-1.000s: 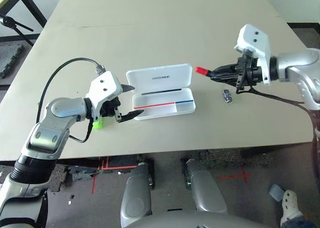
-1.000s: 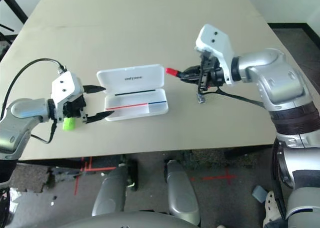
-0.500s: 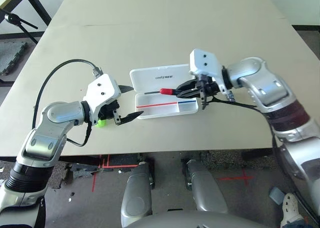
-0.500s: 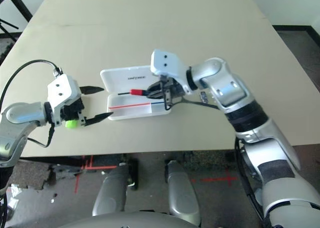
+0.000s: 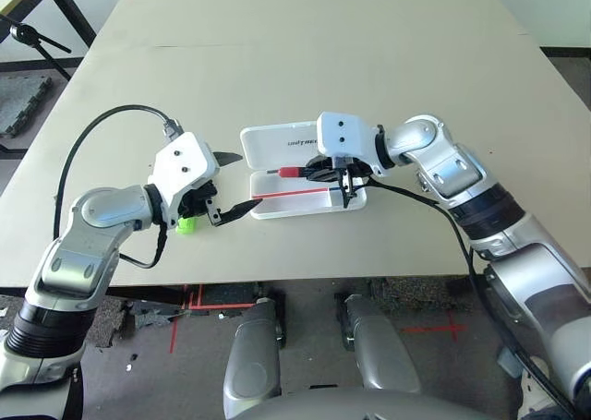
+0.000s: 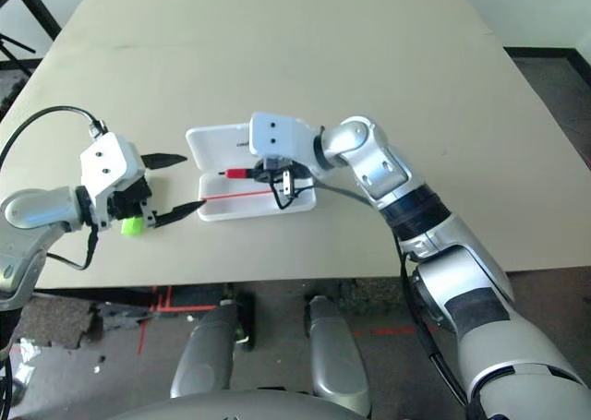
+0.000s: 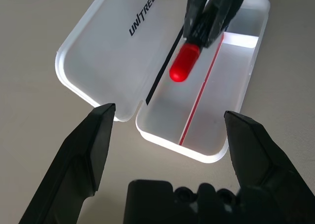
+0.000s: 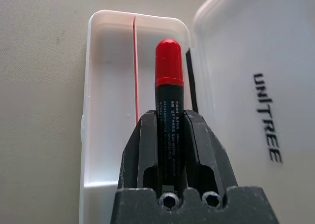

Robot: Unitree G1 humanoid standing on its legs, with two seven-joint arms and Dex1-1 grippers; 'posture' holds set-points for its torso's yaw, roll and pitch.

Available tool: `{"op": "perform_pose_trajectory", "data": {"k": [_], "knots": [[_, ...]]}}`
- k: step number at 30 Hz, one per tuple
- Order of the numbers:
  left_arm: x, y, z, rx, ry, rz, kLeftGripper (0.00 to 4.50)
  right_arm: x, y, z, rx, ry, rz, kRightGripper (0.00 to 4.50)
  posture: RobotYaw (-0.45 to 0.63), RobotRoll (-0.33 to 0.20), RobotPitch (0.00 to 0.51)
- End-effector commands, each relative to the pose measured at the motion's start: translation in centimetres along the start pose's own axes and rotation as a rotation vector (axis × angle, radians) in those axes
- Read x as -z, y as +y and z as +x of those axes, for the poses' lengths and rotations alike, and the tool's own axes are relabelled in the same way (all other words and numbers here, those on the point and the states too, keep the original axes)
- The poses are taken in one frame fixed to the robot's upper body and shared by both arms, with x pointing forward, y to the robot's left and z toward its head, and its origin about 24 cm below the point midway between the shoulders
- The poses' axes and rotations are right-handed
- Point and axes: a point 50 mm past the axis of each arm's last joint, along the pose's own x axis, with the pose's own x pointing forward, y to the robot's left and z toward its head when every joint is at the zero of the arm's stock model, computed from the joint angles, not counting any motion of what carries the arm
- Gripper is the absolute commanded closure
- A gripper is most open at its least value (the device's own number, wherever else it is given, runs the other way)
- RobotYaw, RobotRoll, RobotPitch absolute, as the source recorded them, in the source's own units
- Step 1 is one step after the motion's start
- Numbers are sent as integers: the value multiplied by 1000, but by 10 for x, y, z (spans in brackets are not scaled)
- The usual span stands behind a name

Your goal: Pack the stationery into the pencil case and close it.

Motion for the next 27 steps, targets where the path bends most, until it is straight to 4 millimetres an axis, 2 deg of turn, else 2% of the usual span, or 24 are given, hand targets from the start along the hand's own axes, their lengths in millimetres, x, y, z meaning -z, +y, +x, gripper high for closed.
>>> {"op": "perform_pose_trajectory", "data": {"k": [1, 6, 9, 12, 19, 22, 27], "knots": [[-1, -2, -5, -5, 1, -4, 0, 5, 0, 6, 55, 1, -6, 2978, 117, 0, 184], [-5, -2, -6, -20, -32, -37, 0, 0, -7, -1, 90, -57, 32, 1055, 111, 0, 186], [-4, -2, -8, -46, -11, -70, 0, 0, -9, -17, 80, -103, 113, 16, 108, 0, 192], [2, 1, -12, -120, 64, -119, 0, 7, -7, -37, 44, -121, 191, 16, 108, 0, 197], [16, 1, -18, -257, 260, -253, 0, 34, 5, -84, 0, -47, 316, 16, 104, 0, 215], [20, 6, -20, -350, 317, -323, 0, 37, 9, -93, -5, -42, 349, 16, 100, 0, 220], [29, 12, -23, -458, 405, -441, 0, 40, 14, -97, -3, -34, 367, 16, 98, 0, 223]]}}
